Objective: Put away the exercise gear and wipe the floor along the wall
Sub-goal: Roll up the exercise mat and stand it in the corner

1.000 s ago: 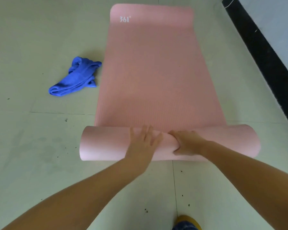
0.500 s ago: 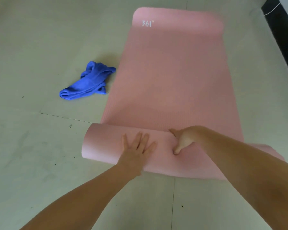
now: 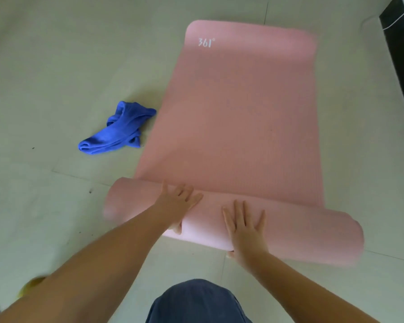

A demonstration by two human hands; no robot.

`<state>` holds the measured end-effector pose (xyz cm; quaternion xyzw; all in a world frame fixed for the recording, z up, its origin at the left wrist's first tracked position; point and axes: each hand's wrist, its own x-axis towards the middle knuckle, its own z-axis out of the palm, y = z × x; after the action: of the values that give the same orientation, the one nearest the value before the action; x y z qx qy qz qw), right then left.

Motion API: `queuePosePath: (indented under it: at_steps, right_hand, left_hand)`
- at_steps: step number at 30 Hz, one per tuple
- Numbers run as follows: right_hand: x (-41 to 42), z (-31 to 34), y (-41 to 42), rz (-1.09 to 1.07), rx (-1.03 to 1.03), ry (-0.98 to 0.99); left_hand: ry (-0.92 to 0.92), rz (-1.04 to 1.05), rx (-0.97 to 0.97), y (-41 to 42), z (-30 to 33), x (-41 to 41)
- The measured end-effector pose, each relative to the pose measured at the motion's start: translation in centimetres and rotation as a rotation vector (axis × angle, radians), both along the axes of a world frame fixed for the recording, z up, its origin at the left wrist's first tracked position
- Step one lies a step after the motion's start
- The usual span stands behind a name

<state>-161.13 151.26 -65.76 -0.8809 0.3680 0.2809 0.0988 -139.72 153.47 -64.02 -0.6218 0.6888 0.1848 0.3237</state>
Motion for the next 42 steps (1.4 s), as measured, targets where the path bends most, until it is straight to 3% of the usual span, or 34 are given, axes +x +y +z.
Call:
queuePosePath:
  at_steps: [4,7,11,14,18,23,25,29,36,42]
  right_hand:
    - [0.9,0.3,-3.9,-0.001,-0.006,-0.087]
    - [0.9,1.0,-5.4,-0.033,0.022,-0.165]
    - [2.0,2.6,-9.0,-0.109,0.164,-0.209]
    - [3.6,4.2,-13.0,-0.217,0.412,-0.177]
    - [4.6,3.3,-17.6,-0.298,0.532,-0.098]
    - [5.2,3.4,-18.7,-0.238,0.235,-0.094]
    - [4.3,3.7,-17.6,-0.152,0.129,-0.076]
    - [2.7,3.4,-16.1,-0.031,0.107,0.112]
    - [1.7,3.9,-13.5,0.026,-0.103,-0.186]
    - [-0.9,2.8,-3.7,0.086,-0.068,-0.258]
  left_hand:
    - [-0.047,-0.154,-0.357,-0.4,1.6,-0.2]
    - [0.025,-0.056,-0.534,3.3,0.0,-0.1]
    - [0.071,-0.025,-0.419,4.0,-1.6,1.2]
    - [0.106,0.069,-0.374,-0.3,-1.7,2.0]
    - [0.179,0.018,-0.269,-6.1,-1.2,3.0]
    - [0.365,0.108,0.024,-12.8,-0.7,6.1]
    - [0.450,0.131,0.049,-14.2,-0.9,7.1]
    - [0.505,0.120,0.023,-14.2,-1.0,6.9]
    - [0.462,0.061,-0.108,-10.3,0.7,6.2]
    - [0.417,-0.111,0.021,-2.0,1.4,5.5]
